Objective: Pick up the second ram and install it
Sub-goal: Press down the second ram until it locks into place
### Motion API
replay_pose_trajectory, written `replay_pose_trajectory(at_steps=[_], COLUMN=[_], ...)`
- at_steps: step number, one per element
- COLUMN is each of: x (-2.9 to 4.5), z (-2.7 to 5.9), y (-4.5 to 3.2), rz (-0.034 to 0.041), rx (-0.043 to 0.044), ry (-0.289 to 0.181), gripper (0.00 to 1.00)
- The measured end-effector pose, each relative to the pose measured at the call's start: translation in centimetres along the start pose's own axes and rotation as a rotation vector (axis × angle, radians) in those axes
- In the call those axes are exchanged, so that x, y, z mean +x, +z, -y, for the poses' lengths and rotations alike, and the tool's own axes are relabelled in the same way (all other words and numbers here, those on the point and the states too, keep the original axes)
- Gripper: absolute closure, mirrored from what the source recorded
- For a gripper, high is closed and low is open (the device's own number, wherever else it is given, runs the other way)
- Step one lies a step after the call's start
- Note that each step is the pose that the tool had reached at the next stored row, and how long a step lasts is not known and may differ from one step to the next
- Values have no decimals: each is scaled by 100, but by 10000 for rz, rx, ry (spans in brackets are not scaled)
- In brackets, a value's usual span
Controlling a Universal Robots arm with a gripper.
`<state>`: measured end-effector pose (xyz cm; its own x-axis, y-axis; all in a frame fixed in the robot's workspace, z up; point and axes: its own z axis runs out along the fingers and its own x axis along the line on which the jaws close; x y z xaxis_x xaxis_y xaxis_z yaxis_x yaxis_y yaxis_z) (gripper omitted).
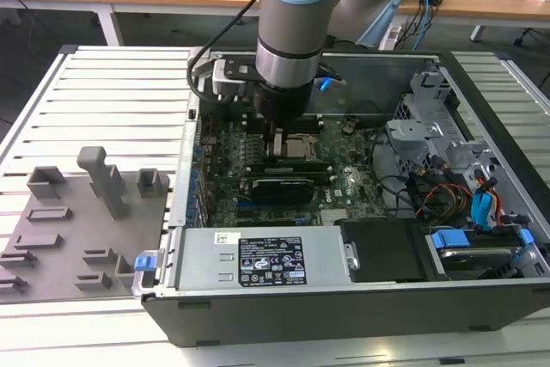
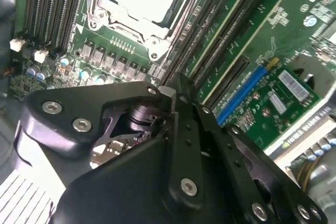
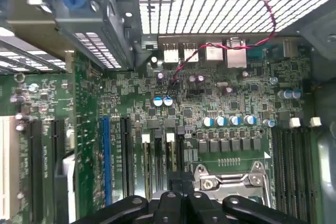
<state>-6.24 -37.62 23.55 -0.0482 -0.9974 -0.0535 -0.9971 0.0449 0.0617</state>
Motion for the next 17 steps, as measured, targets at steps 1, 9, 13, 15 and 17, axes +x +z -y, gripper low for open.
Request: replay_pose_trajectory(at_steps=[1,9,13,15,17], x=[-2,-31,-54,-61,-61], z=[21,564,553,545,545], y=[-6,-75,-399,-526,-527], rz=[4,43,43,68,70], rx=[-1,-184,-183,-184,-185], ry=[0,6,7,4,5], gripper=[89,89,89,89,89])
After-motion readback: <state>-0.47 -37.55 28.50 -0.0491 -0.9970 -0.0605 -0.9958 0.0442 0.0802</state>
